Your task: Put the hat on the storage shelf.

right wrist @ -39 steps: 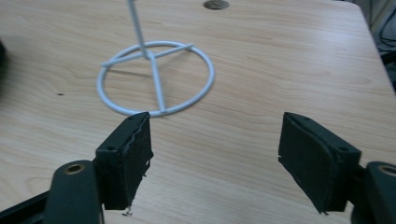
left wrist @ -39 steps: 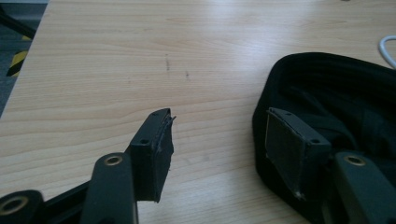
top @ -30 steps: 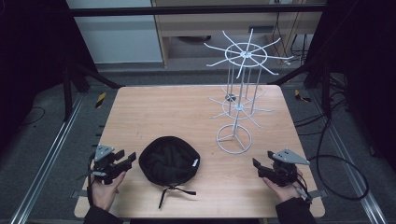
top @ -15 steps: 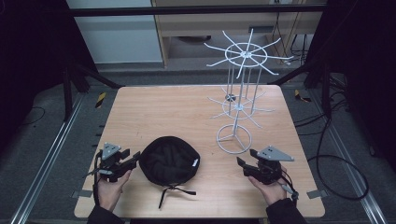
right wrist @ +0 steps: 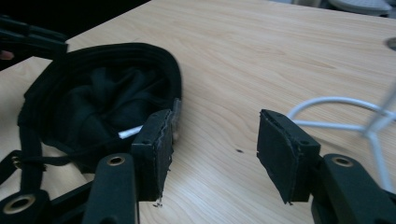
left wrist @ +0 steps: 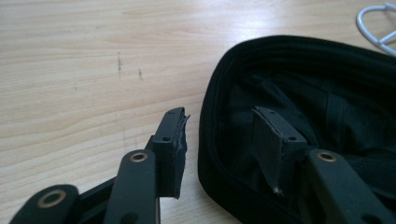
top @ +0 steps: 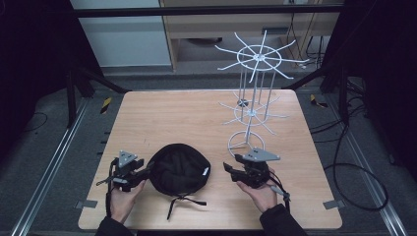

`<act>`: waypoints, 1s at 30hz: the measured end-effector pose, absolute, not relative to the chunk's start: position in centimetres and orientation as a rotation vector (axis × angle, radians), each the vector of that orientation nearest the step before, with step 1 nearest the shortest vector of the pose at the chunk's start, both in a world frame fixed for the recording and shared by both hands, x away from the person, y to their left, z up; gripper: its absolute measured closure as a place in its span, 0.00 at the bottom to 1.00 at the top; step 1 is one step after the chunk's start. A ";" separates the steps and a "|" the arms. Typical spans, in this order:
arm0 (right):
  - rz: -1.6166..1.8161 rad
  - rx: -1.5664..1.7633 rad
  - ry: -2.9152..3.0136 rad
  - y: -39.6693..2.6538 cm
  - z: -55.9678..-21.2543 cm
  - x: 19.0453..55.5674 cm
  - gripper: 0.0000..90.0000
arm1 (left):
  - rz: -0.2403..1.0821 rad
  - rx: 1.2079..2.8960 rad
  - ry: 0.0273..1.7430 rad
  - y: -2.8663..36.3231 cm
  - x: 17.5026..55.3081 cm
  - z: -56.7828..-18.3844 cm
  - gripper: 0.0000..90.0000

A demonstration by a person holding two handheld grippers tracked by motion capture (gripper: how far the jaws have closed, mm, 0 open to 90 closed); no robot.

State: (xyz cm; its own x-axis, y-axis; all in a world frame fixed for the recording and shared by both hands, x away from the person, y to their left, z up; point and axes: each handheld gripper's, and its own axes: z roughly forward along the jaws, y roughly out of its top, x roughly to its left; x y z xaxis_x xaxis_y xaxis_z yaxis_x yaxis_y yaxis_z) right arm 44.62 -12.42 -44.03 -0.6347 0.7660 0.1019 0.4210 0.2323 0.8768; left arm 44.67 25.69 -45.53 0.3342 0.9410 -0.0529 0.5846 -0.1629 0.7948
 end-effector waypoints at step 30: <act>1.261 1.153 2.346 -5.5 -47.7 47.7 0.60 | 0.555 1.928 1.407 25.8 45.3 -47.3 0.93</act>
State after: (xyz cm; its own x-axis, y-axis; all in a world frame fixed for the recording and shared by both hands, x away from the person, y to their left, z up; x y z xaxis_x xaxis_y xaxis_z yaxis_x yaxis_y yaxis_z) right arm 47.66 -5.50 -47.69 -0.6605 0.7360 0.1486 0.5302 0.3171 0.7864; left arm 45.32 25.78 -47.26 0.3255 0.9442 -0.0504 0.6559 -0.1870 0.7313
